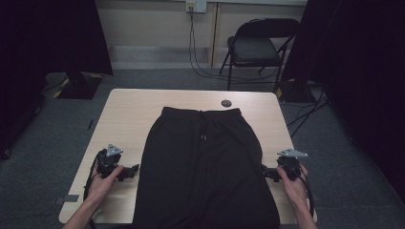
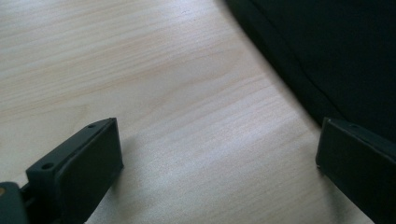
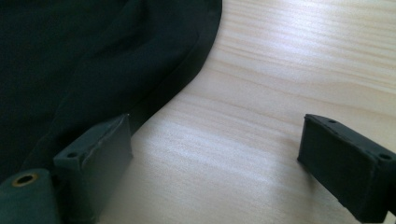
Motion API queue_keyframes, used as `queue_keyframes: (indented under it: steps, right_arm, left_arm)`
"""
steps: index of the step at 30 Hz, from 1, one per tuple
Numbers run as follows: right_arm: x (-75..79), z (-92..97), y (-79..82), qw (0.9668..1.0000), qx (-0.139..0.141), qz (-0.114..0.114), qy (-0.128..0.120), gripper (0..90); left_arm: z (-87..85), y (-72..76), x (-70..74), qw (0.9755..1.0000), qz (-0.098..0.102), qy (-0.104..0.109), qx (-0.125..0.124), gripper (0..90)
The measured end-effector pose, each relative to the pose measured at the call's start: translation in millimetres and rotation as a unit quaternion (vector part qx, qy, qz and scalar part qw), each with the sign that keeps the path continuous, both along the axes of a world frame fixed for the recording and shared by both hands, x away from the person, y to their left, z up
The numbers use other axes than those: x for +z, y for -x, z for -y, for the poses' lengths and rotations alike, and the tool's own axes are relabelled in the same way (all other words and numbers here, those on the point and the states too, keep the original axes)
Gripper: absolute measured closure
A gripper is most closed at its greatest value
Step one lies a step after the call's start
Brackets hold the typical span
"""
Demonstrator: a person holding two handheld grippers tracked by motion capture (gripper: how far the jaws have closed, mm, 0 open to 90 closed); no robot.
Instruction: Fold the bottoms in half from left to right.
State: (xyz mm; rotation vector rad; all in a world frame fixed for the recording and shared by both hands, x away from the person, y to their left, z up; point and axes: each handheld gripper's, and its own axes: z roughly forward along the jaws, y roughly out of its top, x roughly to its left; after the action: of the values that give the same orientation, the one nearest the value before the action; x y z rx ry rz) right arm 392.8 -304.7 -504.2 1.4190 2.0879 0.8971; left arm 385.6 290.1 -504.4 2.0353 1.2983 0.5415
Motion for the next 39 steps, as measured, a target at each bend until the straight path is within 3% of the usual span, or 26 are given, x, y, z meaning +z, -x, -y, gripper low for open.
queue_keyframes:
  steps: [7,10,13,15,16,19,20,21,22,24,25,26,27,28,29,30,32,33,35,36,37,38,39]
  right_arm:
    - [1.3,-1.1,-0.2,1.0,-0.003,-0.005,0.003,9.3]
    - [5.2,-3.9,0.7,0.9999,-0.008,-0.008,0.009,16.1]
    - [7.4,-5.8,2.0,0.9998,-0.007,-0.008,0.017,16.9]
    - [17.0,-8.8,7.5,0.9999,-0.003,0.005,0.015,19.7]
    - [21.9,-10.0,10.6,0.9998,-0.006,0.014,0.012,19.2]
    - [33.8,-15.0,17.8,0.9997,-0.003,0.023,0.0,18.9]
    - [46.2,-23.9,26.5,0.9992,0.005,0.038,-0.005,20.1]
    - [46.2,-23.9,26.5,0.9992,0.005,0.038,-0.005,20.1]
    - [59.6,-35.8,34.1,0.9984,0.023,0.052,-0.003,21.0]
    - [66.0,-42.4,37.0,0.9977,0.031,0.059,-0.006,21.4]
    - [71.7,-49.8,39.3,0.9972,0.039,0.063,-0.011,21.5]
    - [78.7,-69.1,43.2,0.9957,0.065,0.066,-0.009,21.9]
    - [78.7,-69.1,43.2,0.9957,0.065,0.066,-0.009,21.9]
    - [80.3,-94.0,46.8,0.993,0.102,0.059,-0.007,23.9]
    - [80.3,-94.0,46.8,0.993,0.102,0.059,-0.007,23.9]
    - [79.3,-107.8,48.0,0.9912,0.121,0.053,-0.003,24.1]
    - [73.5,-150.2,51.2,0.9831,0.179,0.038,0.003,28.4]
    - [71.2,-163.5,52.5,0.9802,0.195,0.033,0.004,29.8]
    - [65.1,-189.0,54.3,0.9741,0.225,0.027,0.004,34.0]
    - [60.8,-201.1,54.2,0.9707,0.239,0.023,0.008,36.0]
    - [55.9,-211.9,53.1,0.9679,0.251,0.014,0.011,37.3]
    - [50.6,-221.5,52.4,0.9649,0.262,0.006,0.011,39.8]
    - [50.6,-221.5,52.4,0.9649,0.262,0.006,0.011,39.8]
  left_arm:
    - [1.1,0.7,1.6,0.9999,-0.005,-0.002,0.009,2.4]
    - [-1.1,3.2,4.2,0.9999,-0.008,-0.004,0.011,6.0]
    - [-3.5,4.0,7.9,0.9997,-0.005,-0.001,0.022,21.9]
    - [-6.5,5.2,12.6,0.9998,-0.005,-0.001,0.021,17.2]
    - [-7.4,8.7,18.0,0.9999,0.006,-0.008,0.009,17.0]
    - [-5.8,13.6,24.3,0.9999,0.012,-0.004,0.0,20.4]
    - [-0.2,17.8,30.7,0.9996,0.016,-0.002,-0.024,20.8]
    - [-0.2,17.8,30.7,0.9996,0.016,-0.002,-0.024,22.0]
    - [8.0,20.8,37.5,0.9983,0.028,-0.007,-0.051,22.6]
    - [12.7,21.3,40.9,0.9976,0.027,-0.003,-0.063,23.6]
    - [17.5,21.2,44.2,0.9964,0.033,-0.005,-0.078,24.4]
    - [22.6,20.9,46.8,0.9952,0.036,-0.009,-0.091,28.4]
    - [27.2,19.3,49.5,0.994,0.036,-0.015,-0.102,28.4]
    - [35.4,13.6,53.5,0.9924,0.039,-0.01,-0.116,29.5]
    - [35.4,13.6,53.5,0.9924,0.039,-0.01,-0.116,31.0]
    - [39.9,7.5,55.6,0.9916,0.033,-0.002,-0.125,31.0]
    - [49.2,-3.9,56.1,0.9896,0.023,0.004,-0.142,34.0]
    - [52.3,-6.7,53.9,0.9878,0.021,0.008,-0.154,35.7]
    - [58.0,-11.1,44.9,0.9843,0.022,-0.006,-0.175,40.2]
    - [59.6,-13.1,37.8,0.9833,0.019,0.003,-0.181,41.2]
    - [59.6,-13.1,37.8,0.9833,0.019,0.003,-0.181,44.9]
    - [60.3,-14.7,31.1,0.9848,0.017,0.011,-0.172,45.0]
    - [63.3,-16.3,27.6,0.9836,0.005,0.004,-0.18,45.0]
